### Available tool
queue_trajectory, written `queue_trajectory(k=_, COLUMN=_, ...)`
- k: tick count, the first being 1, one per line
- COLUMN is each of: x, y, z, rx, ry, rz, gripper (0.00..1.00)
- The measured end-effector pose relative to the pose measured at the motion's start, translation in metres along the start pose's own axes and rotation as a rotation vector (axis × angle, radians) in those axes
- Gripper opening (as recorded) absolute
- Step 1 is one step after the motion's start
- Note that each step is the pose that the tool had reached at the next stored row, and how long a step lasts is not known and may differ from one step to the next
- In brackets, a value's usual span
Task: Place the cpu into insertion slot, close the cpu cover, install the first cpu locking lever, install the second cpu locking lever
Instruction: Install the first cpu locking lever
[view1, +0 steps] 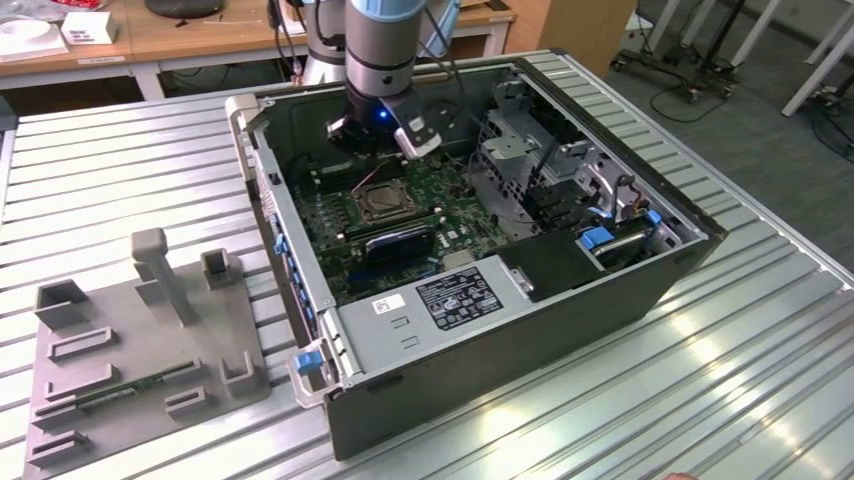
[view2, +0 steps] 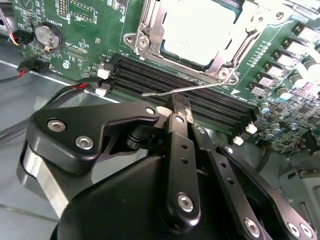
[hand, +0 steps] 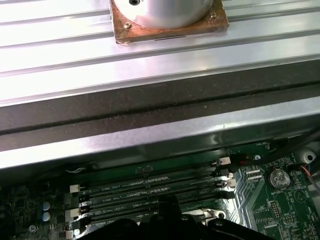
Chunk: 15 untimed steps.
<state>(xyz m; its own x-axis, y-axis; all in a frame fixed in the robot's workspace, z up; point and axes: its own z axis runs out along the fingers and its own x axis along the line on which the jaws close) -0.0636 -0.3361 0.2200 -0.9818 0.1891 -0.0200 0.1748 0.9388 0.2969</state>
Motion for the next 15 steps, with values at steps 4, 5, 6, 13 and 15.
queue_trajectory(k=4, x=0.0002, y=-0.0012, z=0.0038, rx=-0.0019, ry=-0.001, rz=0.0, gripper=0.11)
queue_trajectory(k=5, x=0.0002, y=-0.0015, z=0.0048, rx=-0.0022, ry=-0.0009, rz=0.0, gripper=0.11)
queue_trajectory(k=6, x=0.0002, y=-0.0018, z=0.0059, rx=-0.0026, ry=-0.0009, rz=0.0, gripper=0.11)
queue_trajectory(k=13, x=-0.0009, y=-0.0036, z=0.0124, rx=-0.004, ry=-0.001, rz=0.001, gripper=0.11)
queue_trajectory(k=15, x=-0.0018, y=-0.0039, z=0.0138, rx=-0.0042, ry=-0.0011, rz=0.002, gripper=0.11)
